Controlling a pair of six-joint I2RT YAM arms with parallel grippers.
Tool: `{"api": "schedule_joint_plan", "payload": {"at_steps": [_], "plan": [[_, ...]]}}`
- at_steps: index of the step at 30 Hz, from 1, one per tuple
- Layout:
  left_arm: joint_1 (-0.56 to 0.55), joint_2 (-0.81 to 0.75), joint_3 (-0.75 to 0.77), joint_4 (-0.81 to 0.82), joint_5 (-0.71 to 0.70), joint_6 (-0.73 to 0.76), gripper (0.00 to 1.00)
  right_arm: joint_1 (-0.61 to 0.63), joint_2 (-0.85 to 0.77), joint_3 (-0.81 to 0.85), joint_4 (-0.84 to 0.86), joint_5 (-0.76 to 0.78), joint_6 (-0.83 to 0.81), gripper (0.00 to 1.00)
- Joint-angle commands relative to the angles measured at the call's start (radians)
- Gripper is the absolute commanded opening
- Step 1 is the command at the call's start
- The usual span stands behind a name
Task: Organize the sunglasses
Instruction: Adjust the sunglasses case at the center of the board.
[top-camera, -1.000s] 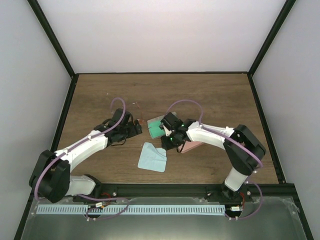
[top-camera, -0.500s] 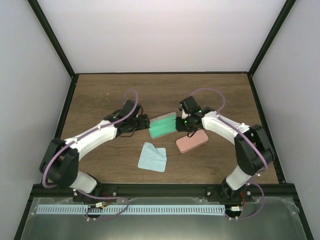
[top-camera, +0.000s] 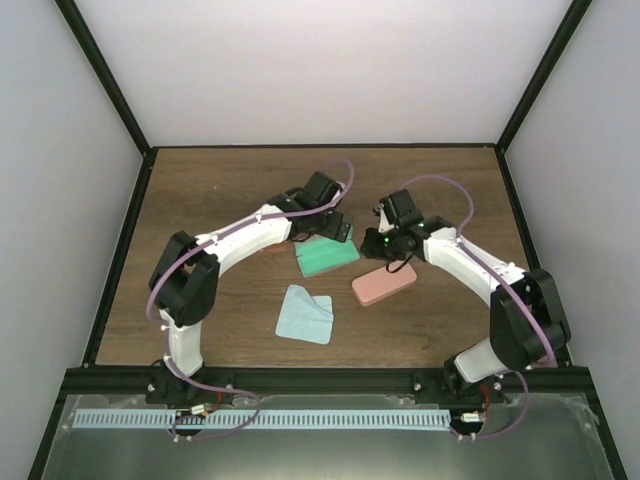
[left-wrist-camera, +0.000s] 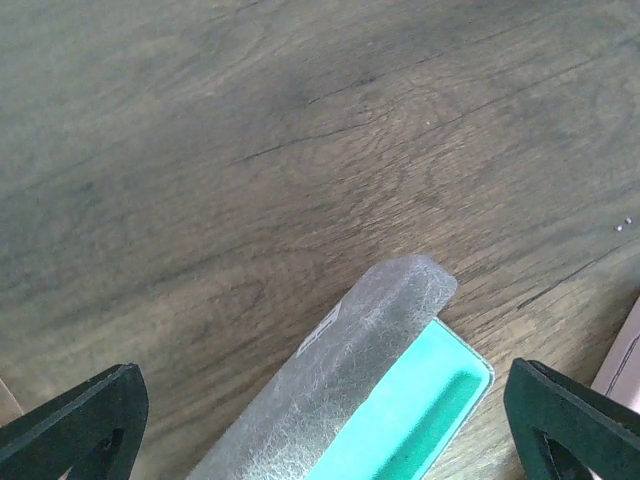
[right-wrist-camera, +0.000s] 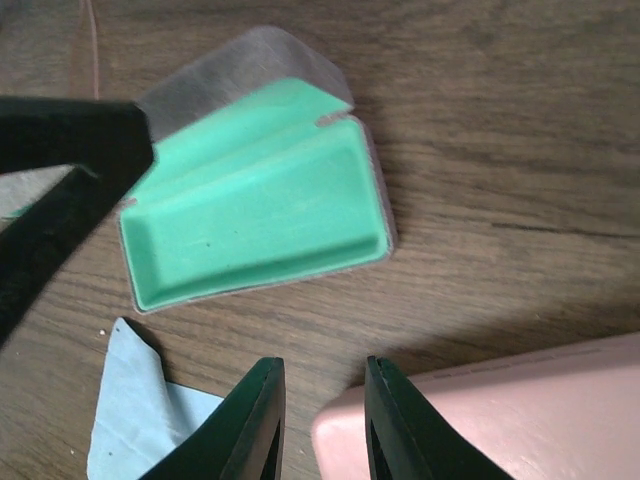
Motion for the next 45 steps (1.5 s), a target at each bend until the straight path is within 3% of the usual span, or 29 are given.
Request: {"api": "schedule_joint_plan", "payload": {"at_steps": [1, 6, 13, 19, 25, 27, 34, 39, 45], "plan": [[-0.003, 0.031, 0.069, -0.041, 0.01, 0.31, 1.0, -0.032, -0.044, -0.03, -0.009, -0.029, 0.006, 0.24], [-0.001, 0.138, 0.187, -0.161, -0.056, 0.439, 1.0, -0.042, -0.053, -0.047, -0.015, -0.044, -0.001, 0.24], [0.006, 0.228, 0.291, -0.263, 0.038, 0.521, 0.95, -0.052, -0.04, -0.051, -0.009, -0.055, -0.009, 0.24], [0.008, 0.24, 0.275, -0.256, 0.025, 0.482, 0.61, -0.057, -0.035, -0.06, 0.0, -0.062, -0.009, 0.24], [0.009, 0.24, 0.251, -0.239, 0.019, 0.407, 0.41, -0.058, -0.038, -0.066, 0.009, -0.064, -0.006, 0.24], [0.015, 0.24, 0.246, -0.229, -0.001, 0.335, 0.37, -0.057, -0.04, -0.067, 0.009, -0.061, -0.004, 0.24], [0.094, 0.24, 0.214, -0.173, 0.278, 0.039, 0.36, -0.058, -0.059, -0.087, 0.014, -0.055, -0.003, 0.24], [0.151, 0.237, 0.078, 0.039, 0.536, -0.273, 0.36, -0.058, -0.071, -0.094, 0.01, -0.052, 0.0, 0.24], [0.16, 0.229, -0.033, 0.287, 0.615, -0.553, 0.35, -0.058, -0.091, -0.111, 0.008, -0.055, 0.006, 0.24]]}}
